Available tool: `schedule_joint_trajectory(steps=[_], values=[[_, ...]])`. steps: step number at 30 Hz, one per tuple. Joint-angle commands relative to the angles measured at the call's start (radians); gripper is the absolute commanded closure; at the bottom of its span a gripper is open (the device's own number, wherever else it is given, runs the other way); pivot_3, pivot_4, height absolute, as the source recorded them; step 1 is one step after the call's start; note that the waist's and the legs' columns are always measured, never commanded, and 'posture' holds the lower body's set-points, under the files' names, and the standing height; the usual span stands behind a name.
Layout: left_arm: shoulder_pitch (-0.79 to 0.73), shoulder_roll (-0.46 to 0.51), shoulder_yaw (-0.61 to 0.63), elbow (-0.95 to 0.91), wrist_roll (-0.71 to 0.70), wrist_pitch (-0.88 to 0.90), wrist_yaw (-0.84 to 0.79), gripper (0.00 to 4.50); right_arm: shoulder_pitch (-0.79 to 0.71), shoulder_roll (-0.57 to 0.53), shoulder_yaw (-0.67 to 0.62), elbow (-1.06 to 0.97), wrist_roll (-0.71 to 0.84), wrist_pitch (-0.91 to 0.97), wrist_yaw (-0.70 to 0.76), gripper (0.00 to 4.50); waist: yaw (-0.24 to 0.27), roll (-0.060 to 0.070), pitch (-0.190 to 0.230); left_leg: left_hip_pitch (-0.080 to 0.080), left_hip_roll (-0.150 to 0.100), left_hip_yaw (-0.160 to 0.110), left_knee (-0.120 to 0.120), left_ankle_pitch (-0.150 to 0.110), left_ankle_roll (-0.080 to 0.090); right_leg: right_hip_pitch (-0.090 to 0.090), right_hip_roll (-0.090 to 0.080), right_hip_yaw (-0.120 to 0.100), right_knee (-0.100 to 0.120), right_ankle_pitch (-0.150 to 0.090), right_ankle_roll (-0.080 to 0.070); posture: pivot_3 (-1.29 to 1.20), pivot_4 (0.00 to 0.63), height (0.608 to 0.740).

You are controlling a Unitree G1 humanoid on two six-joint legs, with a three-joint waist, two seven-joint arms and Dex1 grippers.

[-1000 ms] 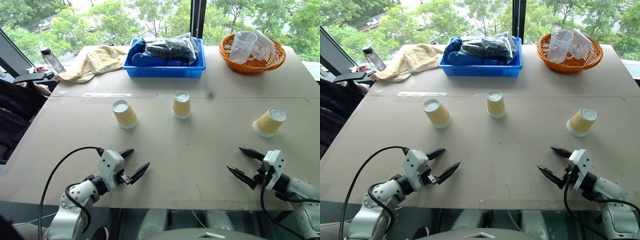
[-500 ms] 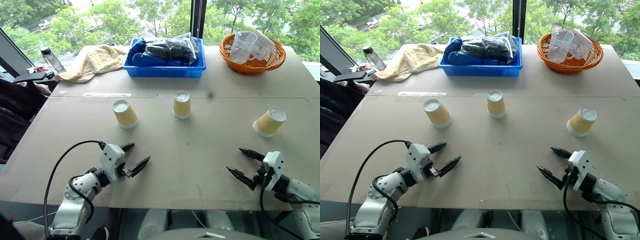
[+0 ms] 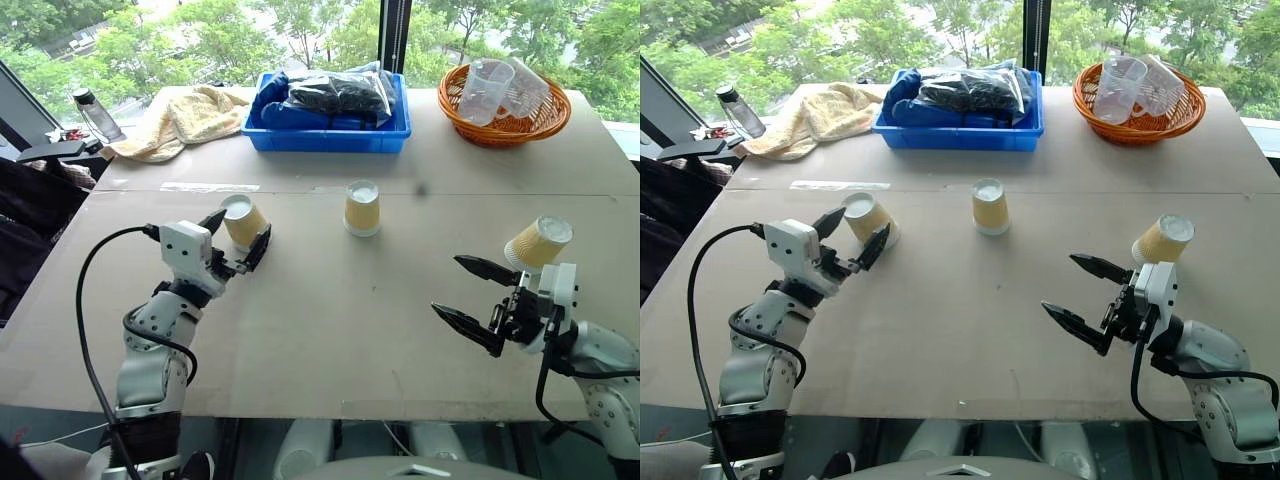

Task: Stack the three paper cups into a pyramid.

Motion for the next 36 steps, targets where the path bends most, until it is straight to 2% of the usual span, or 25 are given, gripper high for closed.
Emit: schedule_joint_trajectory(steps=[1,16,25,28,30,32,33,34,36], values=[[-0.040,-0.006,0.054,0.008,0.027,0.014,0.106,0.02,-0.015,-0.002,-0.011,-0.046,0.025,0.011,-0.014,0.00,0.000,-0.001,0.001,0.000,0.000,0.000,0.000,0.000,0.000,0.000,0.000,0.000,0.000,0.000,0.000,0.00,0.150,0.740],[-0.156,0.044,-0.040,0.188,0.128,0.075,0.101,0.02,0.009,0.021,-0.009,-0.006,-0.015,-0.039,0.004,0.00,0.000,-0.004,0.002,-0.001,0.000,-0.002,0.007,0.000,-0.001,0.000,0.000,-0.002,0.006,0.000,0.000,0.00,0.150,0.740],[-0.230,0.030,-0.069,0.262,0.137,0.061,0.089,0.02,-0.013,0.036,0.008,-0.021,-0.016,-0.027,-0.021,0.00,-0.001,-0.003,0.002,0.000,0.000,-0.002,0.011,0.001,-0.002,0.001,0.001,-0.002,0.010,0.000,0.000,0.00,0.150,0.740],[-0.219,0.028,-0.061,0.261,0.124,0.067,0.090,0.81,-0.015,0.035,0.009,-0.024,-0.016,-0.026,-0.028,0.00,-0.002,-0.003,0.002,0.000,0.000,-0.002,0.010,0.001,-0.002,0.001,0.001,-0.001,0.009,0.000,0.000,0.00,0.150,0.740],[-0.216,0.029,-0.061,0.263,0.120,0.069,0.085,1.63,-0.017,0.035,0.011,-0.024,-0.016,-0.026,-0.031,0.00,-0.002,-0.003,0.002,0.000,0.000,-0.002,0.010,0.001,-0.002,0.001,0.001,-0.001,0.009,0.000,0.000,0.00,0.150,0.740],[-0.214,0.028,-0.062,0.262,0.112,0.075,0.075,2.63,-0.020,0.036,0.015,-0.025,-0.019,-0.026,-0.036,0.00,-0.001,-0.003,0.002,0.000,0.000,-0.002,0.010,0.001,-0.002,0.001,0.001,-0.001,0.010,0.000,0.000,0.00,0.150,0.740],[-0.208,0.032,-0.071,0.258,0.119,0.076,0.067,2.94,-0.020,0.037,0.019,-0.027,-0.021,-0.027,-0.039,0.00,-0.001,-0.003,0.001,0.000,0.000,-0.002,0.010,0.001,-0.002,0.001,0.001,-0.001,0.010,0.000,0.000,0.00,0.150,0.740],[-0.201,0.036,-0.078,0.256,0.128,0.076,0.061,3.22,-0.022,0.038,0.022,-0.028,-0.022,-0.026,-0.042,0.00,0.001,-0.002,0.001,0.000,0.000,-0.002,0.010,0.001,-0.002,0.001,0.001,-0.001,0.010,0.000,0.000,0.00,0.150,0.740],[-0.191,0.037,-0.084,0.253,0.137,0.074,0.056,3.22,-0.023,0.040,0.025,-0.030,-0.024,-0.025,-0.047,0.00,0.003,-0.001,0.000,0.000,0.000,-0.002,0.011,0.001,-0.002,0.001,0.001,-0.002,0.010,0.000,0.000,0.00,0.150,0.740]])
